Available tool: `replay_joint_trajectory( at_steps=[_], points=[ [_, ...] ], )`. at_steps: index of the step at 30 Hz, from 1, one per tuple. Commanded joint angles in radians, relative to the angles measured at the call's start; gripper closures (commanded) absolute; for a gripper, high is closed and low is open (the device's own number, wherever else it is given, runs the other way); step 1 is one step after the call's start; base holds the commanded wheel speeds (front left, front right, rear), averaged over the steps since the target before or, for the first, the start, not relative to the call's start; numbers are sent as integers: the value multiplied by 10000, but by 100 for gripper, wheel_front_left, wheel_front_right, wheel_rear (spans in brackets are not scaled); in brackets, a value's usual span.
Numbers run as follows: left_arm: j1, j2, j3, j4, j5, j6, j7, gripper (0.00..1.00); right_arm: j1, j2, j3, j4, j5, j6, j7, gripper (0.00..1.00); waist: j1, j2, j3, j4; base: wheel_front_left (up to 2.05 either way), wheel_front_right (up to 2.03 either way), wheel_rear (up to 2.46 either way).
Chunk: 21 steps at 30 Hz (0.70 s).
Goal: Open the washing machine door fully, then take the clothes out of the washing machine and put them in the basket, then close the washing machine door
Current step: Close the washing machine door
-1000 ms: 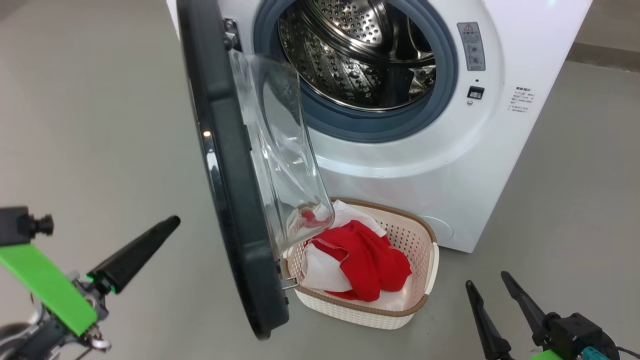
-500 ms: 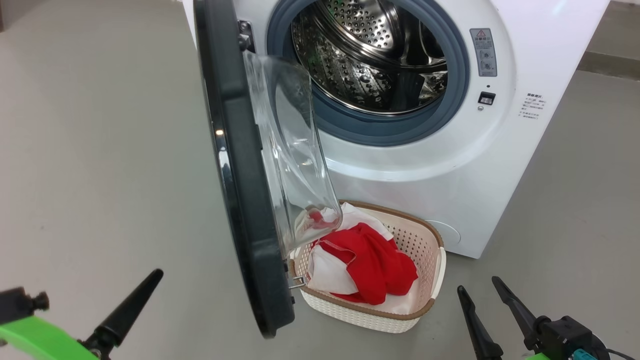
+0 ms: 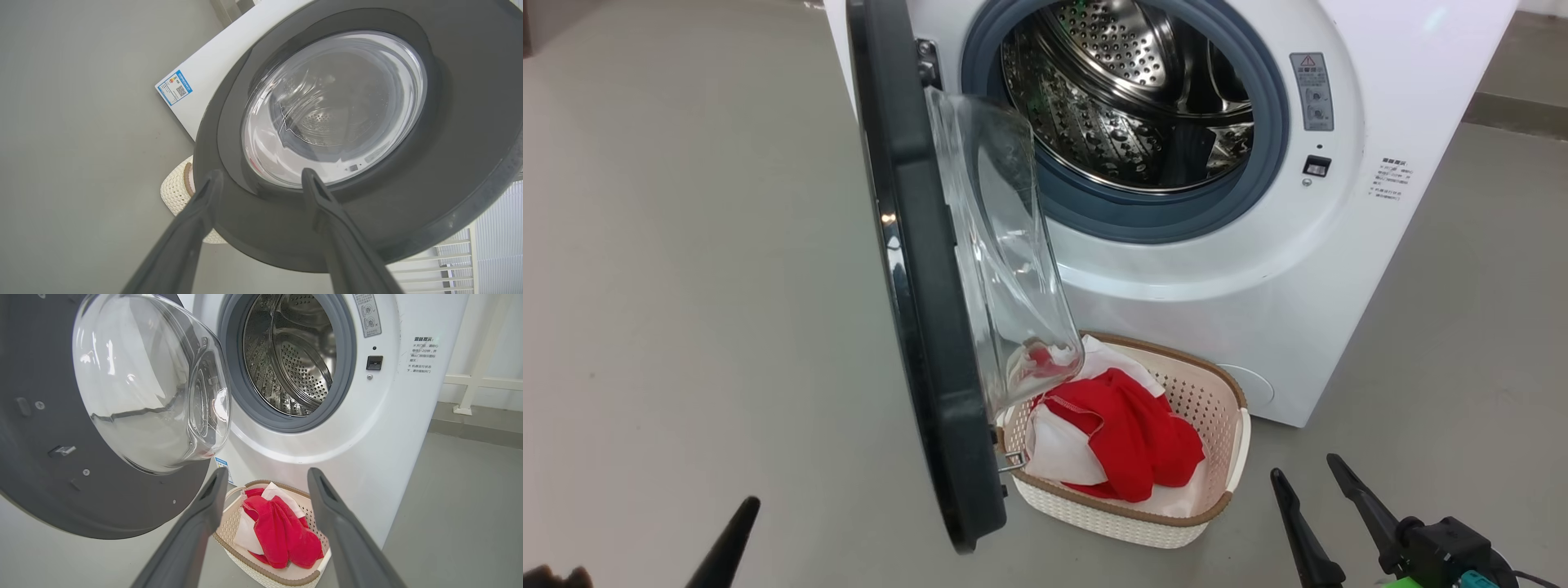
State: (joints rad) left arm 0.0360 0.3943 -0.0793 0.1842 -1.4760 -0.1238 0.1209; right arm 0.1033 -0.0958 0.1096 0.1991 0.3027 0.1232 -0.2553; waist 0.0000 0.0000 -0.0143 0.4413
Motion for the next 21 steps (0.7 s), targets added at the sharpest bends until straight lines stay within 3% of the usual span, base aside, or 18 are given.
replay_joint_trajectory(
  at_steps=[1,12,17,21],
  points=[
    [-148,287,266,-75,211,-69,-401,0,-117,-187,191,-187,36,75,-65,0,0,0,-1,-6,0,0,0],
    [47,479,-1253,509,1792,-69,-3015,0,-131,-167,118,-152,49,75,-65,0,0,0,-10,-42,0,0,0],
    [-66,569,-2020,1135,2560,-69,-3719,0,-135,-172,59,-154,58,75,-65,0,0,0,-10,-58,0,0,0],
    [-237,299,-1529,1489,3914,-69,-3818,0,-141,-170,-35,-177,51,75,-65,0,0,0,-6,-44,0,0,0]
  ],
)
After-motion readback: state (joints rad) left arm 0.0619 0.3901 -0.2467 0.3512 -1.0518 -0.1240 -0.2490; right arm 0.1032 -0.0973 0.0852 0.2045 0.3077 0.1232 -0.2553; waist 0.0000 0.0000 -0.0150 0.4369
